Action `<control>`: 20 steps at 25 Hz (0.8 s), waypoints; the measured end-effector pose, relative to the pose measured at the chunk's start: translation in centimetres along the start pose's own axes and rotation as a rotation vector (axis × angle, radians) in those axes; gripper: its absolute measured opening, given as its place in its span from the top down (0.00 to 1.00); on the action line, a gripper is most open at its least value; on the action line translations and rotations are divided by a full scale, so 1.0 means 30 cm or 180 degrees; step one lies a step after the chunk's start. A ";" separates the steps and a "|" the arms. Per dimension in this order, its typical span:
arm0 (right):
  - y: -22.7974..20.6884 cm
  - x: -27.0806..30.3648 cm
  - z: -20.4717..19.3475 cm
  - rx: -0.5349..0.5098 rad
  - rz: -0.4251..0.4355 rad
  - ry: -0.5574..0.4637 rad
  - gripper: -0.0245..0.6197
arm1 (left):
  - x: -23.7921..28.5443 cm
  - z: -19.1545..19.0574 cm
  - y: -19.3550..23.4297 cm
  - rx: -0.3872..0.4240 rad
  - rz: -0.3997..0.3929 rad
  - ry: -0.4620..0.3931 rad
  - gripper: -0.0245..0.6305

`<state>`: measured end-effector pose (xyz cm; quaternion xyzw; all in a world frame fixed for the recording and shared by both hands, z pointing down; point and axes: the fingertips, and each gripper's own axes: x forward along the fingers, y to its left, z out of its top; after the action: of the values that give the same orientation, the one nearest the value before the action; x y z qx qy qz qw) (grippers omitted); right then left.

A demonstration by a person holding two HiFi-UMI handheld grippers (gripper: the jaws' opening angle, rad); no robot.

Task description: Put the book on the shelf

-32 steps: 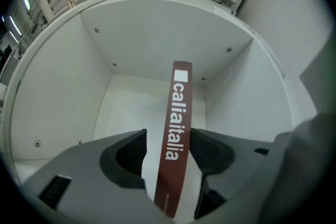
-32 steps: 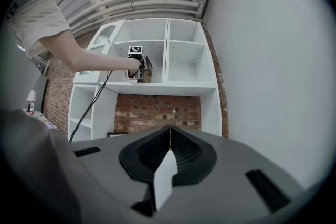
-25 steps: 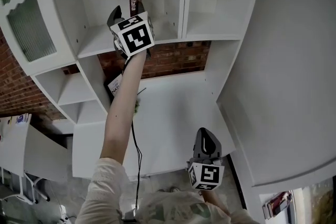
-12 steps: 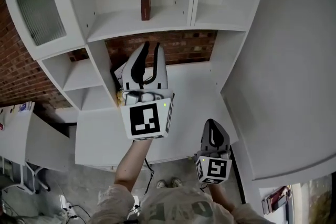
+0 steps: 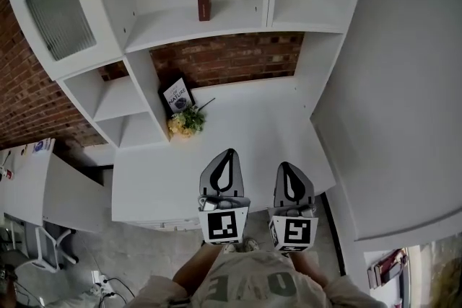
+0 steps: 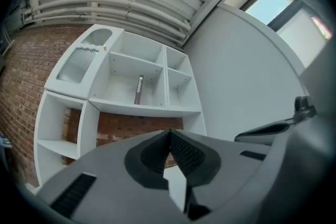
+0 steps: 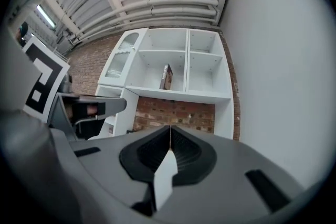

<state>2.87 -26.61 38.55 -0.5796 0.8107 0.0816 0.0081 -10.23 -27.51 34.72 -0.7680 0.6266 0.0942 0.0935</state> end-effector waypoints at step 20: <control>0.085 0.035 0.011 -0.0063 0.0279 -0.0086 0.94 | -0.031 -0.127 -0.003 0.0131 0.0030 0.0433 0.94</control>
<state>0.10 -26.74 38.41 -0.5424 0.8344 0.0978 0.0096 -10.20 -27.60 38.62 -0.7676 0.6369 0.0293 0.0660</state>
